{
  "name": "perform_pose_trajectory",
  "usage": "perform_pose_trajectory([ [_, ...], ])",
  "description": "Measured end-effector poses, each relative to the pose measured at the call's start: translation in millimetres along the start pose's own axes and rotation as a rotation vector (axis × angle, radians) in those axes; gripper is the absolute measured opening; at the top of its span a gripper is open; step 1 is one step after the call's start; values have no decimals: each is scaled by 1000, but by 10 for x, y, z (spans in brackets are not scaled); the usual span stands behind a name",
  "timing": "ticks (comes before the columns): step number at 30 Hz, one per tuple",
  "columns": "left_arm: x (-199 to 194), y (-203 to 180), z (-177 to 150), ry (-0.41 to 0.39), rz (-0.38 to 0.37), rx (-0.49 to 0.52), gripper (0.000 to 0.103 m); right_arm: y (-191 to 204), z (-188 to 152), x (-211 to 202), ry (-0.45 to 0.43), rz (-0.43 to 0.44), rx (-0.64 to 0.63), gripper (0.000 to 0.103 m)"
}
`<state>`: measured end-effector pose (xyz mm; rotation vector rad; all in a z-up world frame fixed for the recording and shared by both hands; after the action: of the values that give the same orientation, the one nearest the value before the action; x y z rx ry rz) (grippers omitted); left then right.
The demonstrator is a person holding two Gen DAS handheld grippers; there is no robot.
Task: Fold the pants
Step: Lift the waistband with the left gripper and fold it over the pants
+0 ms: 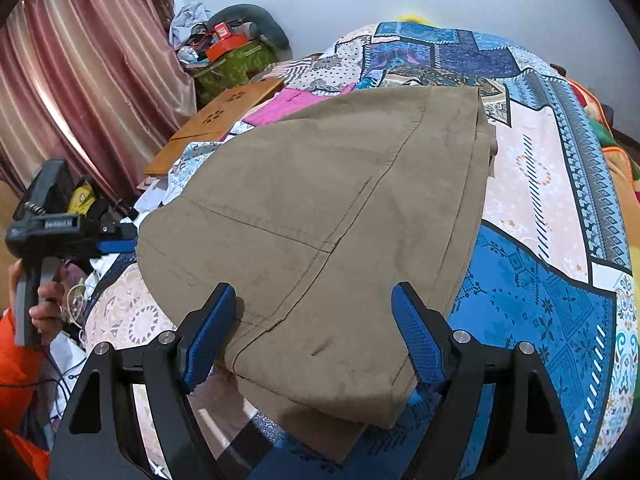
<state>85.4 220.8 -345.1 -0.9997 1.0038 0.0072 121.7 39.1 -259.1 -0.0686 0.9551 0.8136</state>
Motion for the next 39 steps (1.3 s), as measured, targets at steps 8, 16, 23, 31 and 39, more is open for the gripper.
perform_pose_trajectory([
  [8, 370, 138, 242, 12, -79, -165, 71, 12, -11, 12, 4, 4, -19, 77],
  [16, 443, 224, 471, -15, -32, -195, 47, 16, -22, 26, 7, 5, -29, 77],
  [23, 140, -122, 624, -178, 236, 88, 32, 5, -17, 11, 8, -4, -25, 76],
  [31, -414, -1294, 635, -438, 470, 563, 30, -57, -63, -106, -2, -19, 15, 76],
  [39, -321, -2476, 207, -480, 424, 905, 28, -199, -114, -186, -18, -26, 85, 76],
])
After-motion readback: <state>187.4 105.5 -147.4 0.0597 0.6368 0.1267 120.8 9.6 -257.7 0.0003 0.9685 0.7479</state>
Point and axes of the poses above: each gripper's, at about its wrist camera, not at the fingertips, and x roughly the way its jaws point, y to its left, z to its top, the point moved 10 cm from there along x, roughly the way its jaws point, and after that the axes turned 1 degree about -z, right-handed, at the moved point
